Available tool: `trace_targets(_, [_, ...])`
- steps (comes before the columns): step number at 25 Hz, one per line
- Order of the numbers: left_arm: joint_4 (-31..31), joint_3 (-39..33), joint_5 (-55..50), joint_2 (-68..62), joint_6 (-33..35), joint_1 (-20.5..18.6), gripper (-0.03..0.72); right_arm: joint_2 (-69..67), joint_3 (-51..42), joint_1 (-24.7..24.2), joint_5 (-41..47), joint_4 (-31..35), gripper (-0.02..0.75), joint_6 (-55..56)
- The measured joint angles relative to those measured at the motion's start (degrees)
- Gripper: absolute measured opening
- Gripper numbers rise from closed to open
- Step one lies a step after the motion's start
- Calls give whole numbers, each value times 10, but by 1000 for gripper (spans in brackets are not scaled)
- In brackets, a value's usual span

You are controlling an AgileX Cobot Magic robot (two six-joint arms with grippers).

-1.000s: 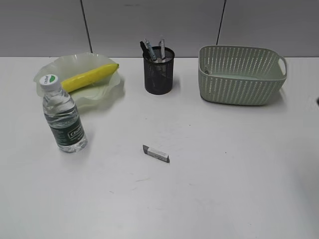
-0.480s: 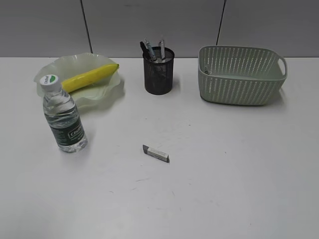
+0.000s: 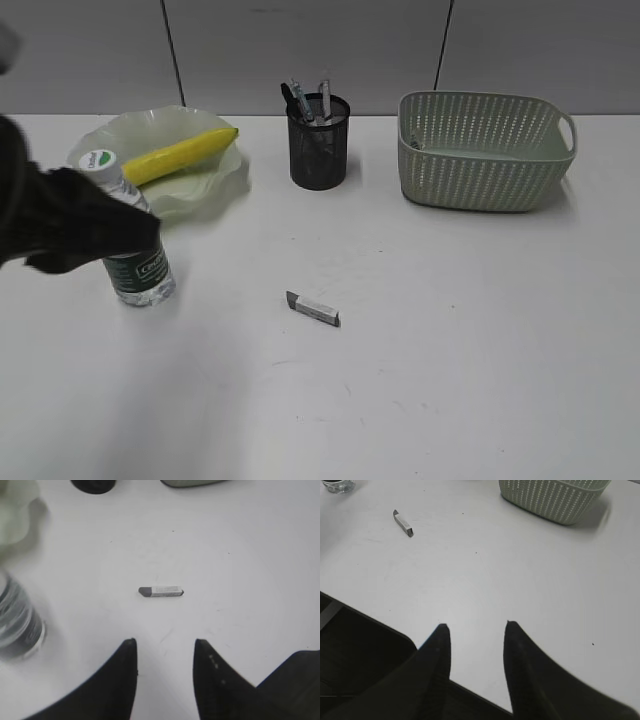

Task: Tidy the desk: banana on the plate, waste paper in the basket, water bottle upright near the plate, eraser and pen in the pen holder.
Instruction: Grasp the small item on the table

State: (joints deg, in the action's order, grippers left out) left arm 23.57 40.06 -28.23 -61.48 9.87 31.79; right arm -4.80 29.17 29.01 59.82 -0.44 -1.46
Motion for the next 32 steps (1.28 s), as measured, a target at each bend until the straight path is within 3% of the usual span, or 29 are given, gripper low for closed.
trace_targets(4, [-36, 118, -23, -136, 94, 49, 283, 0, 0, 0, -1, 0, 298, -2])
trace_targets(9, [-164, 268, -91, -278, 155, 95, 296, 0, 0, 0, -1, 0, 298, -2])
trace_targets(12, [-221, 343, -121, -354, 173, 106, 324, 0, 0, 0, -1, 0, 298, -2])
trace_targets(16, [-236, 413, -183, -427, 250, 112, 332, 0, 0, 0, -1, 0, 298, -2])
trace_targets(24, [-227, 441, -238, -513, 357, 134, 362, 0, 0, 0, -2, 0, 298, -2])
trace_targets(32, [-239, 444, -211, -560, 384, 148, 382, 0, 0, 0, -2, 0, 298, -3])
